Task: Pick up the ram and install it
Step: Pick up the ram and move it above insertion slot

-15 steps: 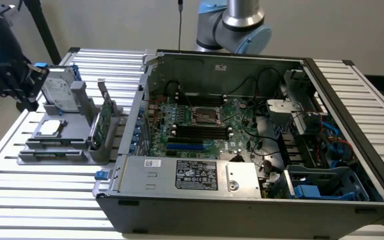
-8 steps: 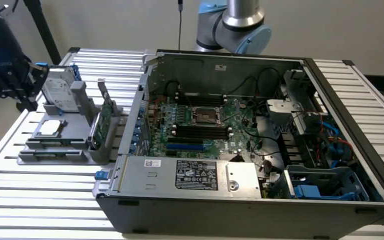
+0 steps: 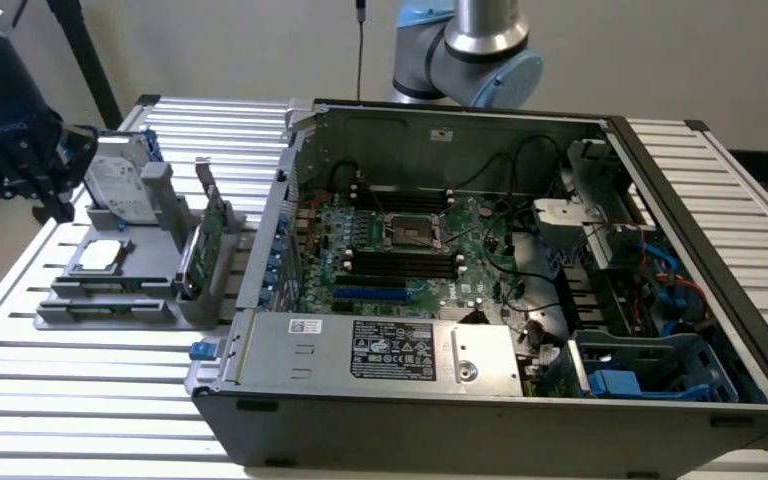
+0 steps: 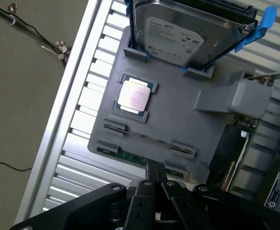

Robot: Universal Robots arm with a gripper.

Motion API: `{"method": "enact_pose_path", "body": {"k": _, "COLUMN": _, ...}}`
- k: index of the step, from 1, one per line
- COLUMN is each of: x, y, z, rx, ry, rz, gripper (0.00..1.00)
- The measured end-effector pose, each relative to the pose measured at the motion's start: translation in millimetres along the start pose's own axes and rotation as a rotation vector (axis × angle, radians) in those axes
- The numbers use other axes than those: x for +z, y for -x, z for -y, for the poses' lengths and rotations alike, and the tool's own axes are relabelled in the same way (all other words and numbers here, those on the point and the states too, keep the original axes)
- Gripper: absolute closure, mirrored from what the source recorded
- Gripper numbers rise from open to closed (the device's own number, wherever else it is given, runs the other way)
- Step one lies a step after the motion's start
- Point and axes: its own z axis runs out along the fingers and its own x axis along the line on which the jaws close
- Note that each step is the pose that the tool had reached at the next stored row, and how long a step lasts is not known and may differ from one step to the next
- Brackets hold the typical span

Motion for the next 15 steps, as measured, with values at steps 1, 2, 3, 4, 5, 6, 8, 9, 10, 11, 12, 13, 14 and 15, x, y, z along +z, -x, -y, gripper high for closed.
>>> {"method": "enact_pose_path", "body": {"k": 1, "x": 0.0, "y": 0.0, "z": 0.0, "rx": -0.018, "ry": 0.0002, "rz": -0.0004, "gripper": 0.89}}
{"method": "enact_pose_path", "body": {"k": 2, "x": 0.0, "y": 0.0, "z": 0.0, "rx": -0.036, "ry": 0.0003, "rz": -0.0008, "gripper": 0.89}}
{"method": "enact_pose_path", "body": {"k": 3, "x": 0.1, "y": 0.0, "z": 0.0, "rx": -0.055, "ry": 0.0005, "rz": -0.0011, "gripper": 0.89}}
{"method": "enact_pose_path", "body": {"k": 4, "x": 0.1, "y": 0.0, "z": 0.0, "rx": -0.073, "ry": 0.0007, "rz": -0.0014, "gripper": 0.89}}
{"method": "enact_pose_path", "body": {"k": 5, "x": 0.1, "y": 0.0, "z": 0.0, "rx": -0.092, "ry": 0.0008, "rz": -0.0018, "gripper": 0.89}}
{"method": "enact_pose_path", "body": {"k": 6, "x": 0.1, "y": 0.0, "z": 0.0, "rx": -0.110, "ry": 0.0010, "rz": -0.0022, "gripper": 0.89}}
{"method": "enact_pose_path", "body": {"k": 8, "x": 0.1, "y": 0.0, "z": 0.0, "rx": -0.146, "ry": 0.0013, "rz": -0.0030, "gripper": 0.89}}
{"method": "enact_pose_path", "body": {"k": 9, "x": 0.2, "y": 0.0, "z": 0.0, "rx": -0.164, "ry": 0.0015, "rz": -0.0033, "gripper": 0.89}}
{"method": "enact_pose_path", "body": {"k": 10, "x": 0.2, "y": 0.0, "z": 0.0, "rx": -0.182, "ry": 0.0017, "rz": -0.0037, "gripper": 0.89}}
{"method": "enact_pose_path", "body": {"k": 11, "x": 0.3, "y": 0.0, "z": 0.0, "rx": -0.202, "ry": 0.0018, "rz": -0.0041, "gripper": 0.89}}
{"method": "enact_pose_path", "body": {"k": 12, "x": 0.3, "y": 0.0, "z": 0.0, "rx": -0.220, "ry": 0.0020, "rz": -0.0044, "gripper": 0.89}}
{"method": "enact_pose_path", "body": {"k": 13, "x": 0.3, "y": 0.0, "z": 0.0, "rx": -0.237, "ry": 0.0022, "rz": -0.0048, "gripper": 0.89}}
{"method": "enact_pose_path", "body": {"k": 14, "x": 0.4, "y": 0.0, "z": 0.0, "rx": -0.256, "ry": 0.0023, "rz": -0.0051, "gripper": 0.89}}
{"method": "enact_pose_path", "body": {"k": 15, "x": 0.5, "y": 0.0, "z": 0.0, "rx": -0.273, "ry": 0.0025, "rz": -0.0055, "gripper": 0.89}}
